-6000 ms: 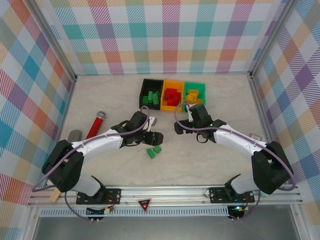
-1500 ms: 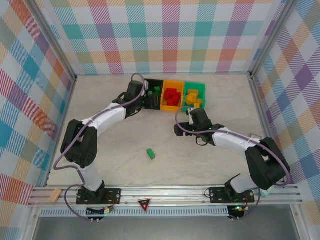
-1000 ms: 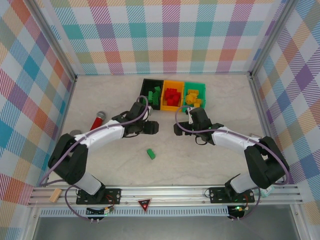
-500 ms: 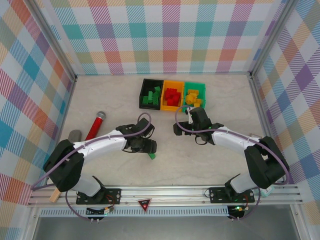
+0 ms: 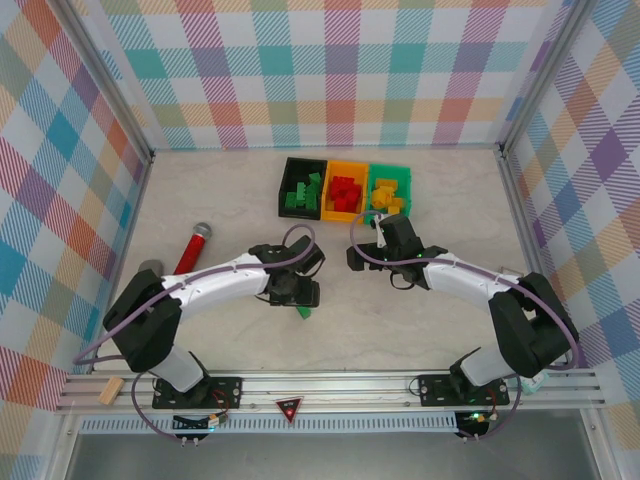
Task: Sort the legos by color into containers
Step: Pick up the lego from the middle-left of the table.
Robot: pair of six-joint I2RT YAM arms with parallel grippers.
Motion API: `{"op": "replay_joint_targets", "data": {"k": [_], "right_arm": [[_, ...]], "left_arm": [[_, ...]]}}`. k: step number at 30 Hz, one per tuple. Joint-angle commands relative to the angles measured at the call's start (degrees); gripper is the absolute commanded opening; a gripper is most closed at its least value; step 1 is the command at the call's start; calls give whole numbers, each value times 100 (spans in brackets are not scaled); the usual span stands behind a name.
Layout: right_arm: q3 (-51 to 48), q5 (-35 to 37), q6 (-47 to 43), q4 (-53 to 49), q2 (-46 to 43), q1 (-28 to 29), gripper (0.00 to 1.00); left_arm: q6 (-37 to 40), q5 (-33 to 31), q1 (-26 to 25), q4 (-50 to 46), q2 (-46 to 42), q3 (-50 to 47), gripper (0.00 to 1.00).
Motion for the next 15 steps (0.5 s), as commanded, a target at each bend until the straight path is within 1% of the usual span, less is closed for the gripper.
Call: {"op": "replay_joint_targets", "data": {"k": [1,8,12,14,15], "right_arm": [[95,-86,90,33,13,-24,99],[109,-85,98,26,21,-24,99],[91,-102,103,24,4,-21,99],[105,-96,106,28,27,-21,99],[125,-94,106,10,40,-22,99]], "left_arm": [[-226,-181,-161,-487,212,242,64],[-321,-322,-375,-685,526,401,63],[-316,-296,-397,-610,680,416,63],[-300,-269,-403,-571,783,457,62],[-295,-259,-405,-513,836,459,60]]}}
